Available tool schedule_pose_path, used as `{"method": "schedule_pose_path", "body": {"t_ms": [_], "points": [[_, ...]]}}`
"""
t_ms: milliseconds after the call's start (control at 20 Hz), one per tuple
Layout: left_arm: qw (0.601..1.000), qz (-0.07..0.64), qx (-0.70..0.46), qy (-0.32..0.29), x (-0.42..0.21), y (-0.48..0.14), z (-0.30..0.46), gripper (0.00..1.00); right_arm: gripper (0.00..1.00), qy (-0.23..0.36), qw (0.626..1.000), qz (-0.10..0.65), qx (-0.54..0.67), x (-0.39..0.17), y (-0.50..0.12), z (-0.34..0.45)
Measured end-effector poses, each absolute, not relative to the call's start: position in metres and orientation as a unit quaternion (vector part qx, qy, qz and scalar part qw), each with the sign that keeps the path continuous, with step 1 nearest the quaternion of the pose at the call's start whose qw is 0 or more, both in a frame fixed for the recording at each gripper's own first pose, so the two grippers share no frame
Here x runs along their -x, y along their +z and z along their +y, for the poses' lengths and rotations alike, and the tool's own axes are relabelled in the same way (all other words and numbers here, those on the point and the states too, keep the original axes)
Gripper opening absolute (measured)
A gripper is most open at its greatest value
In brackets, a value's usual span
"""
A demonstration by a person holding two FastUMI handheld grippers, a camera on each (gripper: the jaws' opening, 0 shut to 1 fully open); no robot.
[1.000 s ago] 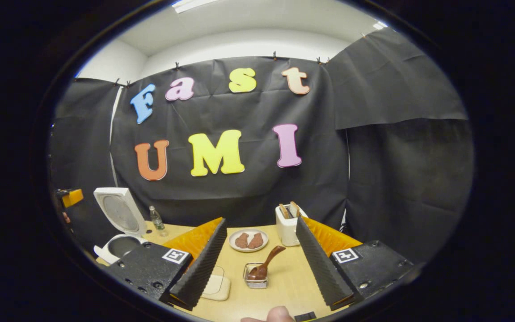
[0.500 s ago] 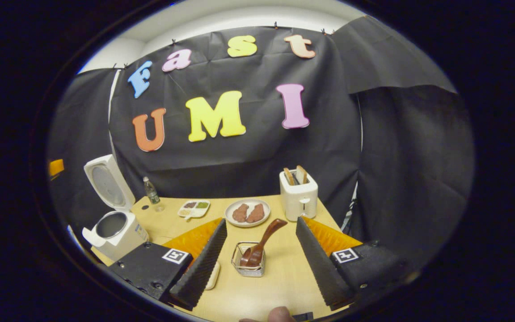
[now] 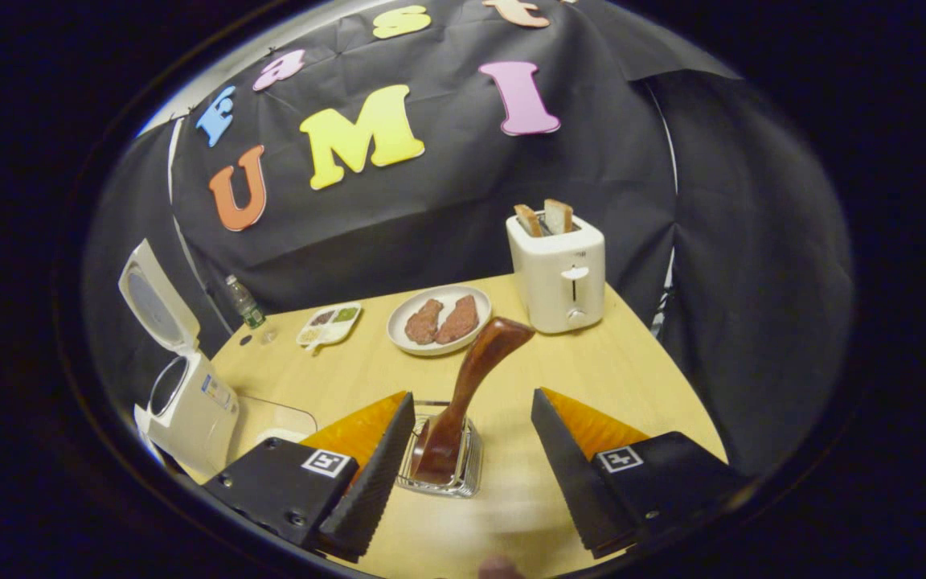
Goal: Close the left gripper, press the button to open the rice cooker; take a wooden spoon from the chopstick holder with the right hand, scoop a spoonful of rice and pour it into the rice cooker, then put the wooden spoon back into the chopstick holder.
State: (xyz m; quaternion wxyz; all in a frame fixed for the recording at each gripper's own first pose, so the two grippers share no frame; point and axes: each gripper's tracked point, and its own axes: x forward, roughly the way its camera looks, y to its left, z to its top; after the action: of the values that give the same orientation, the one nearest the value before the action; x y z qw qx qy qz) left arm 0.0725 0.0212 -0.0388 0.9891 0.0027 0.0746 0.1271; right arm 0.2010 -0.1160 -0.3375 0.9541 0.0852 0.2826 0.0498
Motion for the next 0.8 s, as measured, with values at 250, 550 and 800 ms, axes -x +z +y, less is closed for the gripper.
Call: {"method": "schedule_pose_path", "body": {"t_ms": [250,550,800], "points": [[0.985,0.09,0.001,0.149,-0.073,-0.044,0.019,0.96,0.81,0.063,0.947,0.3,-0.091,-0.229,-0.366,-0.112],[0.981,0.115,-0.012,0.154,-0.068,-0.057,0.01,0.96,0.55,0.087,0.945,0.302,-0.095,-0.238,-0.367,-0.103],[0.983,0.108,-0.007,0.149,-0.063,-0.054,0.013,0.97,0.29,0.094,0.94,0.307,-0.114,-0.231,-0.364,-0.095]]}}
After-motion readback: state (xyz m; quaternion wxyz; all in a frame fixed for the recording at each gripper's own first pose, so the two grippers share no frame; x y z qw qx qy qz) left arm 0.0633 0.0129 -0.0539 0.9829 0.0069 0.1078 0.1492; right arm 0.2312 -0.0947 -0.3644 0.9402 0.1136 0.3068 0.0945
